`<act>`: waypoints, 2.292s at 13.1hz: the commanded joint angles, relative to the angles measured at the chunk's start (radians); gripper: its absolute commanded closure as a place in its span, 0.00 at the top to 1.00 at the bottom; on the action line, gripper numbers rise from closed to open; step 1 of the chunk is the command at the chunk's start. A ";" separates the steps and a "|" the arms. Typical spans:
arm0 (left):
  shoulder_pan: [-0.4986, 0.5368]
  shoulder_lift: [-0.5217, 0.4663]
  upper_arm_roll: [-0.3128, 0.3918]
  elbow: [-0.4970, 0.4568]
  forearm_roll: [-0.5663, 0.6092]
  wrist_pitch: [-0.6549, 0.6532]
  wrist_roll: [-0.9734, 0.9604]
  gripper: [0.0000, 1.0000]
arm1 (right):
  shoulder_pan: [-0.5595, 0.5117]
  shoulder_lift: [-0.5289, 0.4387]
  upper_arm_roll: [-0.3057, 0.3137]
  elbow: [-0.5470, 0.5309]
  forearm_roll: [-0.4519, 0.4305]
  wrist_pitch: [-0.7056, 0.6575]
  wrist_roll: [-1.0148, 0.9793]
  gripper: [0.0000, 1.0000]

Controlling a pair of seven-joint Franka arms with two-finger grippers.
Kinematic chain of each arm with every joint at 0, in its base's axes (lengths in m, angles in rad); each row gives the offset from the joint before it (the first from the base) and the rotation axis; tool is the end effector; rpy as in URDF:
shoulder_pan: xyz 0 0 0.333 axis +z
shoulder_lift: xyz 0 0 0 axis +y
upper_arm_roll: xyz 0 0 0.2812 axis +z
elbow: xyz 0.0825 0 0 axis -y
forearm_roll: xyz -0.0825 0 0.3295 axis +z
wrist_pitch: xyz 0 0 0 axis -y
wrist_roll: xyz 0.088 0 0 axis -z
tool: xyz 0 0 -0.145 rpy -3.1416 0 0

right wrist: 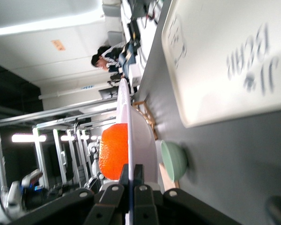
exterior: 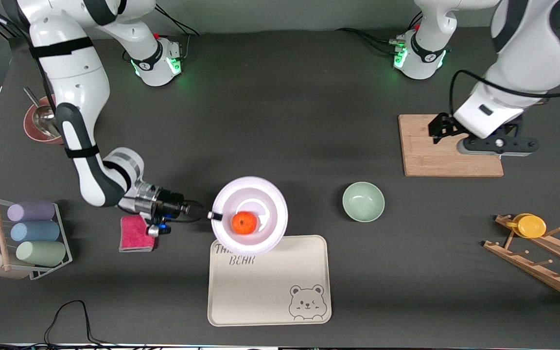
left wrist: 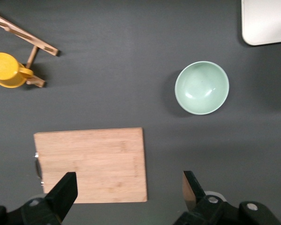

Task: Place orange and plate with both arms
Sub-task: 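Carry the plate onto the bear placemat while the left gripper withdraws, then open the right gripper to release the plate and draw it back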

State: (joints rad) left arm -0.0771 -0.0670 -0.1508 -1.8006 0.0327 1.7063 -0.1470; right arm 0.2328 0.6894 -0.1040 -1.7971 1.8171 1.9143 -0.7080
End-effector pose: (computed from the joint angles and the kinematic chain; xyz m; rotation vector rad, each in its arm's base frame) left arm 0.4742 -0.1071 0.4995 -3.0918 0.1319 0.0305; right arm 0.5885 0.1861 0.1930 -1.7142 0.3914 -0.0416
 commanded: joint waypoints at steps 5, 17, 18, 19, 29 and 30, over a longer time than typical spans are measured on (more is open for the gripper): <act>-0.003 -0.089 0.125 -0.065 -0.051 -0.023 0.207 1.00 | -0.024 0.386 -0.020 0.599 -0.101 0.104 0.245 0.00; -0.004 -0.071 0.155 -0.002 -0.002 -0.040 0.187 1.00 | 0.045 0.513 0.012 0.731 -0.084 0.298 0.125 0.00; -0.004 -0.070 0.155 -0.002 0.007 -0.037 0.187 1.00 | 0.045 0.513 0.012 0.732 -0.084 0.296 0.122 0.15; -0.004 -0.068 0.155 -0.002 0.009 -0.031 0.187 1.00 | 0.045 0.515 0.012 0.733 -0.084 0.296 0.124 0.31; -0.004 -0.065 0.149 -0.002 0.012 -0.027 0.205 1.00 | 0.005 0.460 0.000 0.728 -0.211 0.292 0.154 1.00; -0.006 -0.065 0.149 -0.002 0.012 -0.028 0.205 1.00 | 0.002 0.440 -0.003 0.725 -0.254 0.292 0.188 1.00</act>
State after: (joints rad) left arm -0.0762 -0.1377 -0.0033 -1.8200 0.0285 1.6822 0.0434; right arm 0.2464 1.1643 -0.1078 -1.0673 1.6480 2.2001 -0.5636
